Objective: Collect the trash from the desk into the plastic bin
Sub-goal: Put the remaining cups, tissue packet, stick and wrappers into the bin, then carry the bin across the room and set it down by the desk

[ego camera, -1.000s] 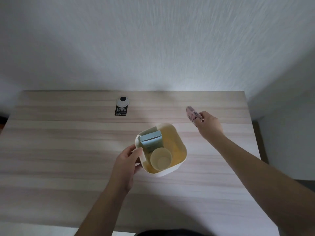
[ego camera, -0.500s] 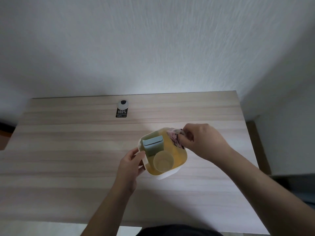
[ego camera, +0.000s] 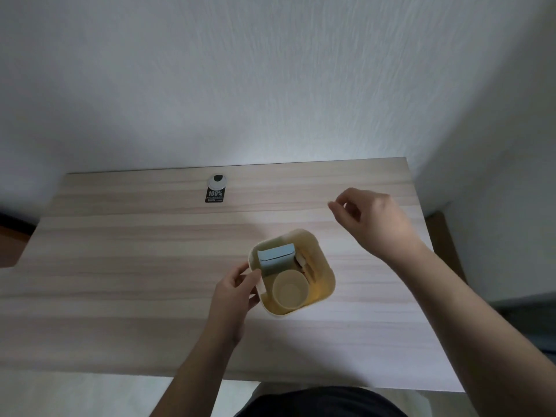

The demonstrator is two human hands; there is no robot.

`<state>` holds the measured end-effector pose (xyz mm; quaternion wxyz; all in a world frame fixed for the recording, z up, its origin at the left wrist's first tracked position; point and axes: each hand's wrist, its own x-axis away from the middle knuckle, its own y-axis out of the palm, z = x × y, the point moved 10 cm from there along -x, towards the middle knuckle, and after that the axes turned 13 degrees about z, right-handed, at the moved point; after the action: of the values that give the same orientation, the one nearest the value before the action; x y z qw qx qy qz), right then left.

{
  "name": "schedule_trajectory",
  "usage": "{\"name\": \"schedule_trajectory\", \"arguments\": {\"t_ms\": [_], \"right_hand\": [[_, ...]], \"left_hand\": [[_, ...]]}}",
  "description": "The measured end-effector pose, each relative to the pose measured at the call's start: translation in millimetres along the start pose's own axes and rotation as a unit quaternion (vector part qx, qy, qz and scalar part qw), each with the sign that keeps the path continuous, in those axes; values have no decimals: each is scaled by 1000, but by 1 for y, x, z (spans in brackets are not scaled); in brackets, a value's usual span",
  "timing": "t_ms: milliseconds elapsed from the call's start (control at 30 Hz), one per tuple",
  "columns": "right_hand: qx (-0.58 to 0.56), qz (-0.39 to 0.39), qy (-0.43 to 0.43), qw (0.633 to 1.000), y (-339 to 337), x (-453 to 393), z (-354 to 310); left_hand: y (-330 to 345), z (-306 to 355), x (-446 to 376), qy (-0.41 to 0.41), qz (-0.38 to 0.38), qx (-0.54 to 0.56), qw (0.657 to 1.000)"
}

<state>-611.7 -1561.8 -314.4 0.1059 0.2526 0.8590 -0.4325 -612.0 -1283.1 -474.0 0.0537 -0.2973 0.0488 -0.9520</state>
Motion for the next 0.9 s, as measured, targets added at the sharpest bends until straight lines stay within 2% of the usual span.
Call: {"name": "schedule_trajectory", "arguments": {"t_ms": [167,267,400,467,667,900], "right_hand": [[-15,-51,-42,998,1,26,1],[-21,-77,-26,996,8,43,13],[-74,-211,1,975,32,76,18],[-127,-244,13,961,38,88,11],[-159,-264,28,951,41,102,-4],[-161,-317,-32,934,64,142,-73]], "left_hand": [[-4,1,15,-1,-3,2,1000],[-7,4,24,7,-9,4,1000],[-17,11,38,27,-24,4,999],[-25,17,46,42,-34,5,999],[-54,37,58,76,-37,8,996],[-121,33,83,74,-29,40,996]]}}
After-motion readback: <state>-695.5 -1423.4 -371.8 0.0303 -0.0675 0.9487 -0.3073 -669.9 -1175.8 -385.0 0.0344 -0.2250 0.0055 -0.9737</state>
